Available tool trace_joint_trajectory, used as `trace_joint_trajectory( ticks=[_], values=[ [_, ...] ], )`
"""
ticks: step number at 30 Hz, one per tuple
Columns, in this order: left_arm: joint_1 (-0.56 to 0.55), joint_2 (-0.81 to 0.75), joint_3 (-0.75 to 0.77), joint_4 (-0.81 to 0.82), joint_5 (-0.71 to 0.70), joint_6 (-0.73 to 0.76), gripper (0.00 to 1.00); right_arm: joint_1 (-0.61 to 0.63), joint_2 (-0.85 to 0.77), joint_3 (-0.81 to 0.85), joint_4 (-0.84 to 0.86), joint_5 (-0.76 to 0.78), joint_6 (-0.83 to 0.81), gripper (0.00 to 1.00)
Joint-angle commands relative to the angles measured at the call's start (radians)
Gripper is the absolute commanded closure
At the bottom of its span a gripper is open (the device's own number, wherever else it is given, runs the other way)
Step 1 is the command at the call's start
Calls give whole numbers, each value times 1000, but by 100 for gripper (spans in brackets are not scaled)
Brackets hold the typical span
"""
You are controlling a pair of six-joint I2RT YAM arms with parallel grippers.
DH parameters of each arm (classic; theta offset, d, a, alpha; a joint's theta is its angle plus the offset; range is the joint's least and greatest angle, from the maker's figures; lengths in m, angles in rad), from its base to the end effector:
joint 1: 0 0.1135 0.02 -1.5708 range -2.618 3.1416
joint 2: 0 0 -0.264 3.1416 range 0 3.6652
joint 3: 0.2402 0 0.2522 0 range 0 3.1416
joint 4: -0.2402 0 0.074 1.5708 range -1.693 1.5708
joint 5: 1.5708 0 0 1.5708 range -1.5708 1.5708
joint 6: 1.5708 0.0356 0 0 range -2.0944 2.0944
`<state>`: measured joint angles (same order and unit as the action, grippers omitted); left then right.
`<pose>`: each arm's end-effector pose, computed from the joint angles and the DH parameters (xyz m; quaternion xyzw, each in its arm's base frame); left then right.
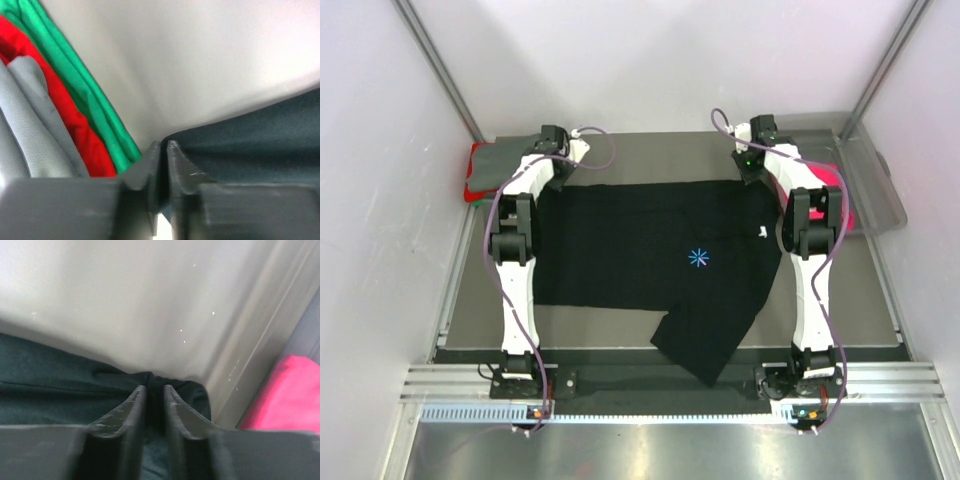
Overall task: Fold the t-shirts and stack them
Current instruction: Fold the tshirt
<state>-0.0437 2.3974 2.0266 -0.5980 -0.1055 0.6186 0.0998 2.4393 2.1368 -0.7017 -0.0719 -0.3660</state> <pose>0.5259 -0.0192 0.1693 0.2953 0.9070 0.1322 0.2696 0.5291 0.0556 0.1759 -0.2312 0.9313 -0.0029 0.2815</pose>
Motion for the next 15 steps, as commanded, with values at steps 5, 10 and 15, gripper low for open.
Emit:
trace_joint_trajectory(
  ticks=[5,10,15],
  values=[
    [13,29,-39,61,-57,6,100,-15,58,67,7,40,4,100],
    [18,34,-45,128,-86,-6,100,-15,63,80,71,46,7,100],
    [21,57,-23,199,-112,-13,100,-14,102,141,96,47,7,100]
  ],
)
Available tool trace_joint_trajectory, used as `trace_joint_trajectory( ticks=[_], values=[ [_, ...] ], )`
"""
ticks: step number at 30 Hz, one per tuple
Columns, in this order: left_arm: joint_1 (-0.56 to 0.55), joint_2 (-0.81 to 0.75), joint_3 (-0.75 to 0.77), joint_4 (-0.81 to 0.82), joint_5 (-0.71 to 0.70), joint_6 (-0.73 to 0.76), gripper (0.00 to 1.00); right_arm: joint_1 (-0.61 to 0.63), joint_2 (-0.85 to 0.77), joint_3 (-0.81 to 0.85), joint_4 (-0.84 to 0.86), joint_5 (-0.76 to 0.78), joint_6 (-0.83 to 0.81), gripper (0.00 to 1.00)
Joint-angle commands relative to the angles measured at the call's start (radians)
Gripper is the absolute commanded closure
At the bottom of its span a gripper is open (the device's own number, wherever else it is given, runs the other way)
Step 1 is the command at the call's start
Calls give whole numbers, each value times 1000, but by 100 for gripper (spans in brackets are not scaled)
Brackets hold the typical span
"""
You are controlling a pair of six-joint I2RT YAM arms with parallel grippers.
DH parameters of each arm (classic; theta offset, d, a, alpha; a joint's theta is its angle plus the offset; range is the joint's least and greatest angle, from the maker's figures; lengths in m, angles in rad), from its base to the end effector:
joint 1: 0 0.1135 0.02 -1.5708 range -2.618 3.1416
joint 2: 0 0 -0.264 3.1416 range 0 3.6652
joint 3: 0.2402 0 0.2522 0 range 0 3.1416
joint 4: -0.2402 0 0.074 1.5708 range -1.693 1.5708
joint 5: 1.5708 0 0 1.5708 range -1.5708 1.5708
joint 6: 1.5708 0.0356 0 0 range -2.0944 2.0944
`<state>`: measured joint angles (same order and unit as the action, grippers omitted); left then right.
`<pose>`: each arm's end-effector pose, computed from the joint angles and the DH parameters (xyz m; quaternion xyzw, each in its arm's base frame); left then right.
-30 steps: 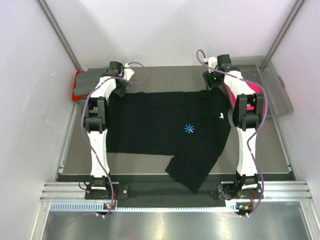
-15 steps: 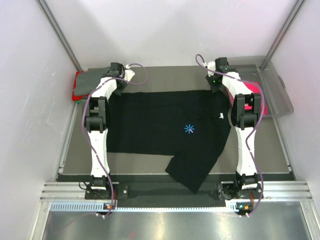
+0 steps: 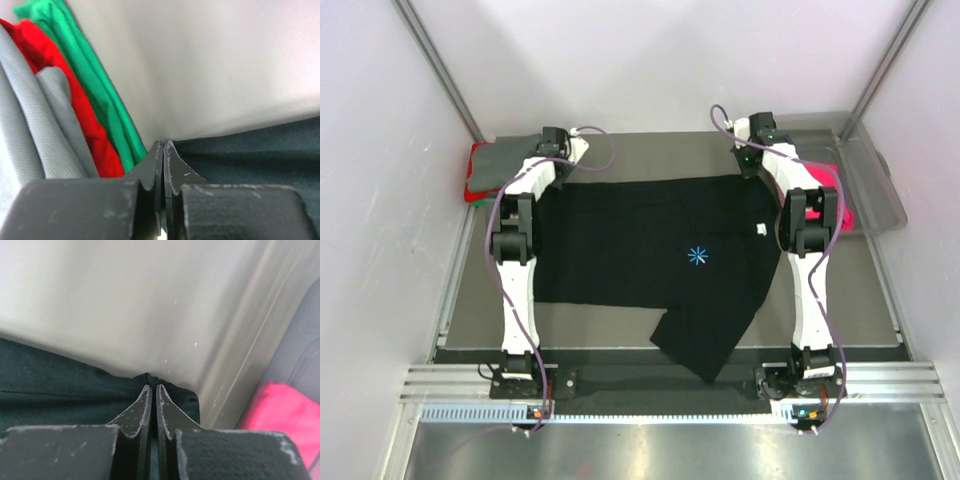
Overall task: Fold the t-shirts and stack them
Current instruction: Fold the tshirt
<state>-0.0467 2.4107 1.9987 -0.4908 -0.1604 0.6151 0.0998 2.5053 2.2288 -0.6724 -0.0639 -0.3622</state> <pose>0.5323 -0.0192 0.1609 0.2811 0.8991 0.1643 0.2924 0.5452 0.0569 0.1722 -0.2274 0.9240 -0.0099 0.3072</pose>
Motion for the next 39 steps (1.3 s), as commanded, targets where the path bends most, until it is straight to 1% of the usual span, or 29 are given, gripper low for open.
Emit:
trace_joint_trajectory(
  ticks=[1,5,12,14,15,16,17,18,19,20,21,22,24,27,28,29,30,31,32,33,34,35,36,37,38,39],
  values=[
    [24,47,8,113,-63,-12,100,-12,40,55,76,42,3,100],
    [24,79,63,115,-68,-34,100,-9,61,92,96,45,-1,100],
    [22,73,71,179,-74,-67,100,-6,61,97,151,58,-1,99],
    [22,65,74,176,-77,-81,92,-6,50,91,168,55,-1,95],
    [22,58,72,178,-74,-87,78,-5,41,66,174,49,-3,92],
    [22,47,66,176,-65,-97,72,-6,0,37,209,46,-4,79],
    [22,9,37,196,-45,-116,68,-6,-35,-6,244,47,-4,72],
    [21,-17,16,216,-36,-132,64,-5,-75,-115,285,47,-7,65],
    [21,-50,-13,248,-28,-147,52,-3,-168,-174,375,46,-12,57],
    [19,-114,-64,306,-21,-176,47,0,-215,-225,416,45,-17,54],
    [15,-143,-77,325,-19,-187,44,5,-256,-295,448,47,-23,50],
    [10,-186,-81,333,-25,-195,38,8,-320,-313,471,46,-27,48],
    [-16,-225,-71,327,-50,-210,36,15,-373,-328,456,26,-23,47],
    [-64,-320,-98,310,-60,-201,34,17,-511,-372,397,-43,-11,46],
    [-94,-376,-136,305,-67,-195,34,18,-540,-388,378,-72,-14,45],
    [-110,-406,-158,298,-71,-180,33,17,-572,-411,361,-144,-15,45],
    [-123,-438,-187,276,-70,-175,33,17,-639,-469,325,-189,-29,45],
    [-152,-506,-254,267,-73,-167,33,20,-672,-503,301,-238,-41,44],
    [-166,-542,-290,253,-76,-166,33,20,-703,-535,265,-348,-61,44],
    [-179,-580,-325,230,-74,-167,33,27,-761,-598,167,-408,-133,44],
    [-195,-657,-397,187,-56,-181,33,32,-792,-639,111,-462,-176,44],
    [-200,-698,-435,158,-39,-193,33,41,-824,-731,46,-559,-298,45],
    [-202,-740,-472,134,-6,-202,33,61,-899,-788,-86,-603,-373,44],
    [-202,-830,-559,106,36,-219,33,78,-939,-848,-157,-637,-453,44],
    [-202,-878,-608,101,62,-221,33,104,-980,-977,-220,-646,-594,44],
    [-202,-925,-659,98,80,-213,32,163,-1076,-1047,-289,-639,-636,43]
  ],
)
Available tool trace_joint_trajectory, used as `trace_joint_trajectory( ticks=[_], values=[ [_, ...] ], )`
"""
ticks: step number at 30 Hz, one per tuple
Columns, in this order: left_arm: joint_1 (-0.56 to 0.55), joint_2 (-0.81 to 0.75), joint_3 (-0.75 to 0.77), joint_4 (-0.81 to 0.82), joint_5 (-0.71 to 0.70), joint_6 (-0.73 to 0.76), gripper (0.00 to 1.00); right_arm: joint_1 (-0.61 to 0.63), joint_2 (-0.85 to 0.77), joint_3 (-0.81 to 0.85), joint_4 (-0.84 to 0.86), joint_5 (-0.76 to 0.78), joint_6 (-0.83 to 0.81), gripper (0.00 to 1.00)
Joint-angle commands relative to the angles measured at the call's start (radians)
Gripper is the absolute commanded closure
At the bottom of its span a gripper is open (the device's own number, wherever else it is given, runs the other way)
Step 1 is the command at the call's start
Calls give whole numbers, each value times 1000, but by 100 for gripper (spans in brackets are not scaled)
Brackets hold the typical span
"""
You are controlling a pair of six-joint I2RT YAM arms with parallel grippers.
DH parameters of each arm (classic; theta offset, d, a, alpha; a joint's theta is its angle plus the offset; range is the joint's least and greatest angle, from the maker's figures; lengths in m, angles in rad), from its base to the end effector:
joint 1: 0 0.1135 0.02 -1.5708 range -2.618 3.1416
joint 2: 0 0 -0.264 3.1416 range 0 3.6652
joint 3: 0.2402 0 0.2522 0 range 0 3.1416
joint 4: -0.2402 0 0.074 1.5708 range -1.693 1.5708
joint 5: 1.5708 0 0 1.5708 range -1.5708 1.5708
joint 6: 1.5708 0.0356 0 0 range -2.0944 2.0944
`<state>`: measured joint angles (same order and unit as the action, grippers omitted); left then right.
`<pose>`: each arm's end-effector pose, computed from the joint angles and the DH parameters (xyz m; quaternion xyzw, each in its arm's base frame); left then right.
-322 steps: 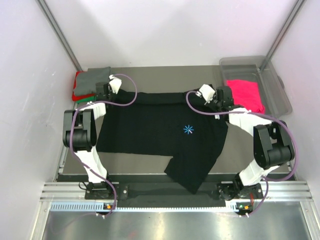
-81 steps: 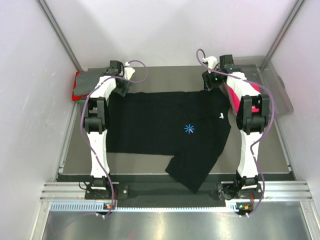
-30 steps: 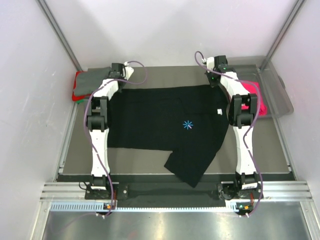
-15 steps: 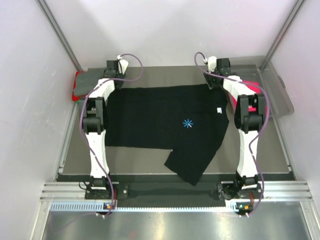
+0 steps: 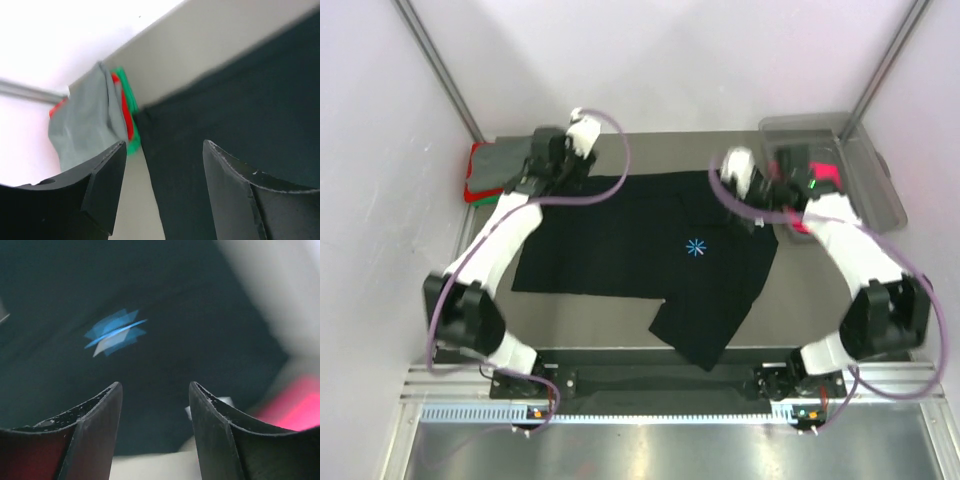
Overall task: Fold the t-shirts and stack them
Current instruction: Fold the tshirt
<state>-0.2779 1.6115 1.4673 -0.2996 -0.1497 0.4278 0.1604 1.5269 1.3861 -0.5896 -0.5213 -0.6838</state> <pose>0.3673 -0.0993 0.3546 0.2539 0.8049 0.1029 0.5264 0.3303 0.0714 0.3323 -0.4573 0.7617 0.1253 0.4416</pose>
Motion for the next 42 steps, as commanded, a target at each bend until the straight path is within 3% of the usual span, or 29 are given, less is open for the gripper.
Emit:
trace_joint_trajectory(
  ticks=[1,2,6,9,14,18,23,42],
  values=[
    [29,-210,-230,-95,85,-12,32,137,-150,-276,-389,-174,-344,43],
    [29,-249,-277,-101,120,15,32,175,-206,-408,-395,-142,-368,43],
    [46,-367,-435,-118,140,20,32,385,-518,-620,-331,-37,-294,45],
    [110,-421,-489,-124,198,-24,34,448,-615,-679,-309,-3,-241,48],
    [151,-424,-486,-136,191,-43,35,523,-551,-670,-319,6,-237,52],
    [178,-429,-479,-136,208,-60,35,752,-473,-702,-205,104,-191,54],
    [198,-438,-489,-133,202,-61,35,864,-384,-726,-127,214,-215,57],
    [227,-429,-475,-124,183,-67,35,1010,-274,-772,-73,285,-243,57]
  ],
)
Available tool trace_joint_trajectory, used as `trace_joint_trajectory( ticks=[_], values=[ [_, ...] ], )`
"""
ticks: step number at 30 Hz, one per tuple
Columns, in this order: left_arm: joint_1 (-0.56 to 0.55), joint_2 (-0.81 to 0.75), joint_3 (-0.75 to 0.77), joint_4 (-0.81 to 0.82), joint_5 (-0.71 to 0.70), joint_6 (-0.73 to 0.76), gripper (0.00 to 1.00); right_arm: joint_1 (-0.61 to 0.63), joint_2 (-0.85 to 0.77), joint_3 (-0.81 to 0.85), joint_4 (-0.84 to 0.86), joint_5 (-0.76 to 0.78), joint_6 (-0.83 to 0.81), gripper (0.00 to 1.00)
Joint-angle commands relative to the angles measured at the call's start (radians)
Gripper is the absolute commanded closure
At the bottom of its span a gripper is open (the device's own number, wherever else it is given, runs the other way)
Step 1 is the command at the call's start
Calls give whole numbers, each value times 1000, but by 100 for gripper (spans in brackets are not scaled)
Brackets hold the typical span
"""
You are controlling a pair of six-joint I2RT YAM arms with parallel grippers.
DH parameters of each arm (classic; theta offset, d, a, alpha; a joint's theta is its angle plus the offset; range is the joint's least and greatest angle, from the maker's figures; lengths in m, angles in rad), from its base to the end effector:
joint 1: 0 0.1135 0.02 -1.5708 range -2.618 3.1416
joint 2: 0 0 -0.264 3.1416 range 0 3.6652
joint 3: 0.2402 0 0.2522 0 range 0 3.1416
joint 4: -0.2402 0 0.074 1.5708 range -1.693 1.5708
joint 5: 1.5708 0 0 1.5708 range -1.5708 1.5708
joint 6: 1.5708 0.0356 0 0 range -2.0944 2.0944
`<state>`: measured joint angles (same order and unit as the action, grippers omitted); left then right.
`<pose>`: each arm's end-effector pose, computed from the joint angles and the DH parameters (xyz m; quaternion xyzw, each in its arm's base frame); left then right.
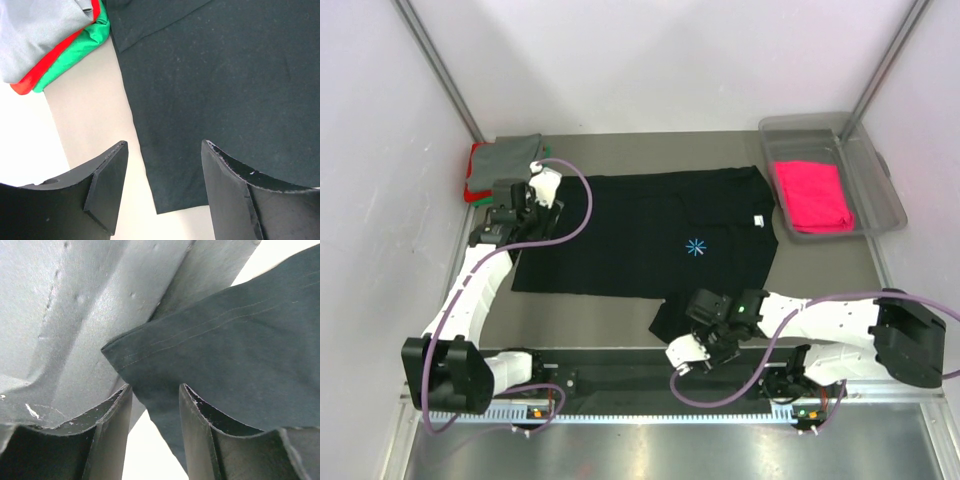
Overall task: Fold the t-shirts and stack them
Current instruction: Fold the tshirt
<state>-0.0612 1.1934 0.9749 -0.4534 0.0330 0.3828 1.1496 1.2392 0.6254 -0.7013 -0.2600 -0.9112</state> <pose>0.2601 -0.0171 0.2962 0.2053 0.8769 0.0549 0.4312 0.0719 0.1829 0.1662 -0.8518 0.4918 0.1427 0.1102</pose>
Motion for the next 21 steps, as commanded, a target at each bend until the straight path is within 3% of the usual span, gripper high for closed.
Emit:
trace_joint_trajectory(
  ticks=[1,8,12,14,15,21],
  values=[
    [11,-11,18,32,4,-22,35,22,17,-15,45,28,-14,57],
    [17,-9,10,35,7,-25,35,30,63,-29,111,73,8,59],
    [20,-14,-2,33,8,-18,35,32,95,-18,117,85,15,83],
    [18,-8,-1,7,-2,-2,36,32,92,-18,125,99,24,90],
    [18,-5,4,-8,-5,14,37,32,83,-18,125,102,28,99],
    [20,6,-10,-122,-2,163,37,25,-38,8,82,165,41,100]
  ],
)
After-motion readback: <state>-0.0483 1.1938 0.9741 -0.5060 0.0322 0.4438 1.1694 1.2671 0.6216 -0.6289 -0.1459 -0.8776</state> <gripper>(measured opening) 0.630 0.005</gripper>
